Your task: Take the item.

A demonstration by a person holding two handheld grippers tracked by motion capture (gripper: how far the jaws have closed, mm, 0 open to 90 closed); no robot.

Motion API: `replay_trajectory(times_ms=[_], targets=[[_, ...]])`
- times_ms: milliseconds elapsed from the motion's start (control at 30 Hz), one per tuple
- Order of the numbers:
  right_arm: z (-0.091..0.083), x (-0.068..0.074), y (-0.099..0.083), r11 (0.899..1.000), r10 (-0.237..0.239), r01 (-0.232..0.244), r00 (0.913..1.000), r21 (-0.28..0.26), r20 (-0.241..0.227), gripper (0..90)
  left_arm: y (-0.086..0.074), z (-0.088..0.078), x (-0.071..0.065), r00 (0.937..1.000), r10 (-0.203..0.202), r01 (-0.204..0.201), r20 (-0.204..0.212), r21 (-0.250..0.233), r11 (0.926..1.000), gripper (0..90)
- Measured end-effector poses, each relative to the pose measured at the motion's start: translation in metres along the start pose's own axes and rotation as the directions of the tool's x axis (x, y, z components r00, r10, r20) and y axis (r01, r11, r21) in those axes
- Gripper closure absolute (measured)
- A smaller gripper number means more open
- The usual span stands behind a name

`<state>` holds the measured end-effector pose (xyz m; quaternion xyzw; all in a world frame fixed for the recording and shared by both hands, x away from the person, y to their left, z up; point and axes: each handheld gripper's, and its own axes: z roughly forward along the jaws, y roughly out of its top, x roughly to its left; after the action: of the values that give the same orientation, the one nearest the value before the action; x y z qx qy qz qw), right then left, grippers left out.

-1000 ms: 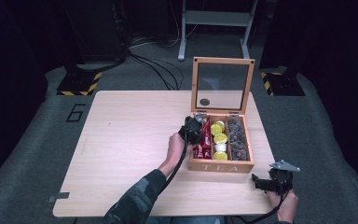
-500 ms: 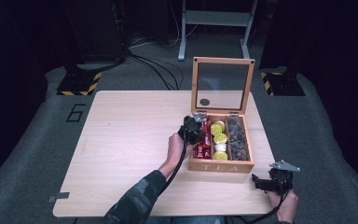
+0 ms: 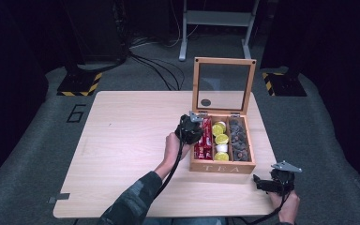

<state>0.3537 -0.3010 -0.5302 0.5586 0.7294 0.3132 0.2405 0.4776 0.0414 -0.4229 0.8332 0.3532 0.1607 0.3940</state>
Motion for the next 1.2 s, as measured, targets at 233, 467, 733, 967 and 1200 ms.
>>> replay_trajectory(times_ms=[233,467,733,967,1200], targets=[[0.0,0.0,0.0,1.0,-0.001,0.001,1.0,0.001,0.001,1.6,0.0,-0.009,0.003,0.9999,0.005,-0.005,-0.01,-0.028,0.9996,83.2],[0.0,0.0,0.0,1.0,-0.001,0.001,1.0,0.001,0.002,1.7,-0.001,-0.02,0.008,0.9998,0.008,-0.008,-0.016,-0.055,0.9985,83.2],[0.0,0.0,0.0,1.0,-0.001,0.001,1.0,0.001,0.002,1.8,-0.003,-0.032,0.017,0.9996,0.006,-0.008,-0.029,-0.076,0.9971,83.2],[0.0,0.0,0.0,1.0,0.0,0.0,1.0,0.001,0.002,1.7,-0.005,-0.044,0.025,0.9989,-0.011,0.006,-0.045,-0.093,0.9956,83.2],[0.0,0.0,0.0,1.0,0.0,0.0,1.0,0.001,0.002,1.8,-0.009,-0.053,0.036,0.9975,-0.012,0.005,-0.069,-0.1,0.9949,83.2]])
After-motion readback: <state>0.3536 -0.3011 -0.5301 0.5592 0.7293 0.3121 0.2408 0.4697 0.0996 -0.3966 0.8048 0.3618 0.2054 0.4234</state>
